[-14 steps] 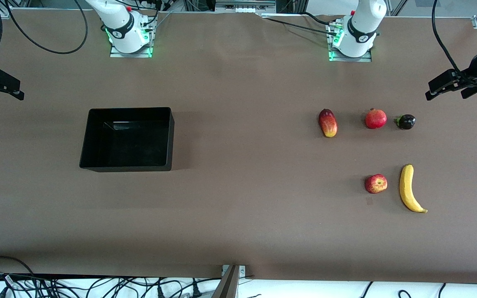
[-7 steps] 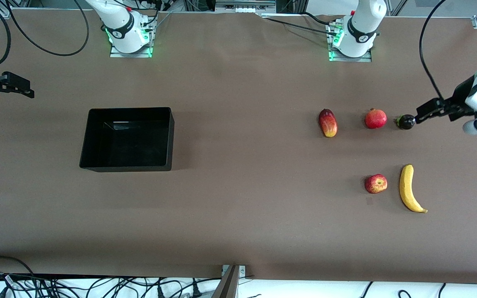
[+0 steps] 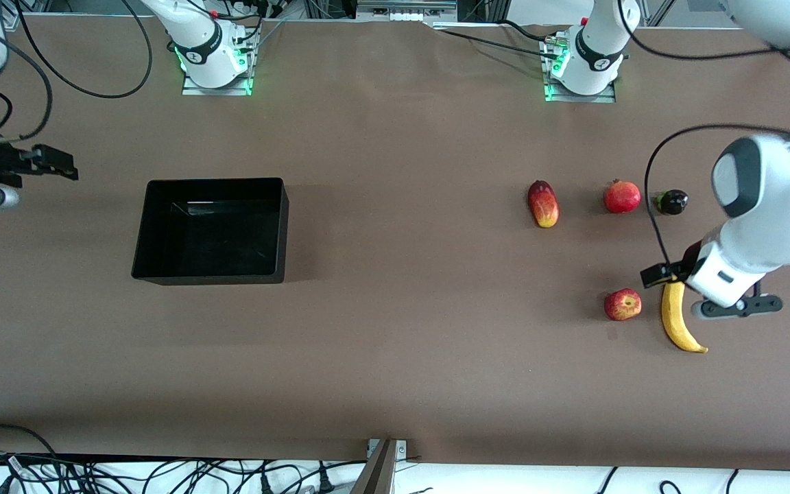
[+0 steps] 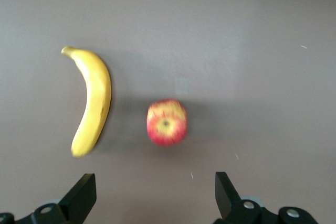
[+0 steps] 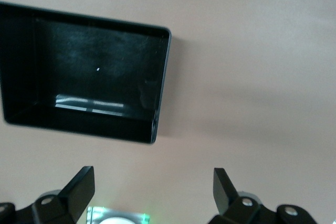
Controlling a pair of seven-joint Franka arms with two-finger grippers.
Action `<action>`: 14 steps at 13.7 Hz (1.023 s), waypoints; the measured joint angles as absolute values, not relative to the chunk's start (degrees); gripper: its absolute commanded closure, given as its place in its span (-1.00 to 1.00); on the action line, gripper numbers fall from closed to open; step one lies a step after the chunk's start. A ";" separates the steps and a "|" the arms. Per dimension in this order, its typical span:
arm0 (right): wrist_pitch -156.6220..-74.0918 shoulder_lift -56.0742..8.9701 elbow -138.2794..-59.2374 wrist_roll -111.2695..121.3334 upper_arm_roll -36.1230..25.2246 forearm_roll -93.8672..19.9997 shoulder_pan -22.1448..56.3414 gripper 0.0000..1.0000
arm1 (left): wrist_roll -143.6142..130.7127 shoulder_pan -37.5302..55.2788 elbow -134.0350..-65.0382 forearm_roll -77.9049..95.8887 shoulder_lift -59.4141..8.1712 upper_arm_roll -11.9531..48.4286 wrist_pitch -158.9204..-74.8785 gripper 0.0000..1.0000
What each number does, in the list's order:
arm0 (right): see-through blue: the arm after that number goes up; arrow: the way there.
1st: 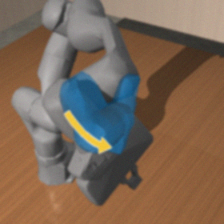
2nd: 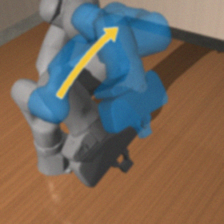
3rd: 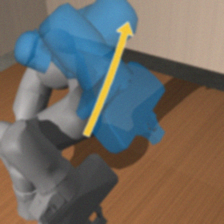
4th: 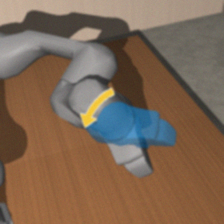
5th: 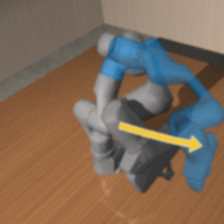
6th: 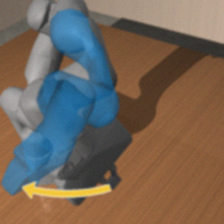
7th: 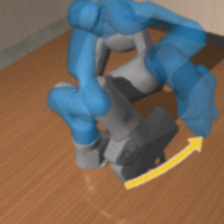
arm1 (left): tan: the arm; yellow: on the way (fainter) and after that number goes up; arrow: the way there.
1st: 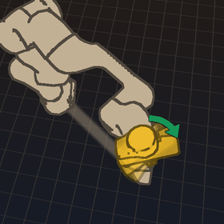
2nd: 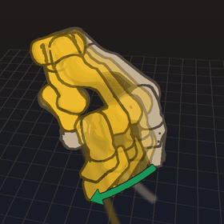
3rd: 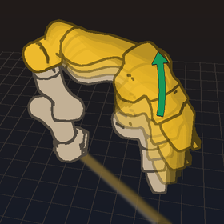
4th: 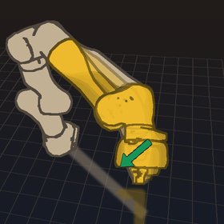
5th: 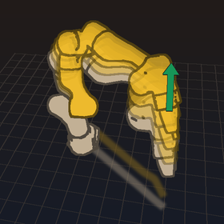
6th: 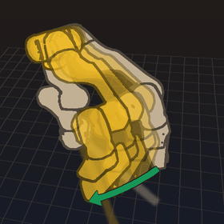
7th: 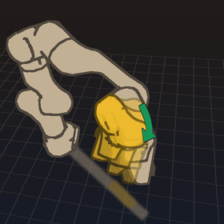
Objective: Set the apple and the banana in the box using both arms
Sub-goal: 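Lower the left gripper onto the red apple while the right gripper reaches the box, then close the left gripper on the apple while the right gripper grips the box wall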
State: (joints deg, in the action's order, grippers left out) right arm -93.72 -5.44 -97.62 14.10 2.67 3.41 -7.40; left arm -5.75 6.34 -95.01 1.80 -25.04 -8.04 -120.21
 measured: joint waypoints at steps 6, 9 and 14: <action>-112.92 -6.39 -110.23 14.01 2.45 3.43 -7.42 -1.00 | -5.77 4.88 -95.27 1.81 -38.59 -7.95 -132.69 -1.00; -125.92 -7.24 -118.57 13.80 2.06 3.43 -7.43 -1.00 | -5.95 4.80 -95.31 1.81 -39.20 -7.38 -132.96 -1.00; -142.67 -10.22 -129.67 11.73 1.93 3.39 -7.43 -0.63 | -6.63 4.72 -95.34 1.81 -38.21 -6.78 -133.34 -1.00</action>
State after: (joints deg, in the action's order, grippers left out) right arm -142.67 -10.22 -129.67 11.73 1.93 3.39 -7.43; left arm -6.63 4.72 -95.34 1.81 -38.21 -6.78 -133.34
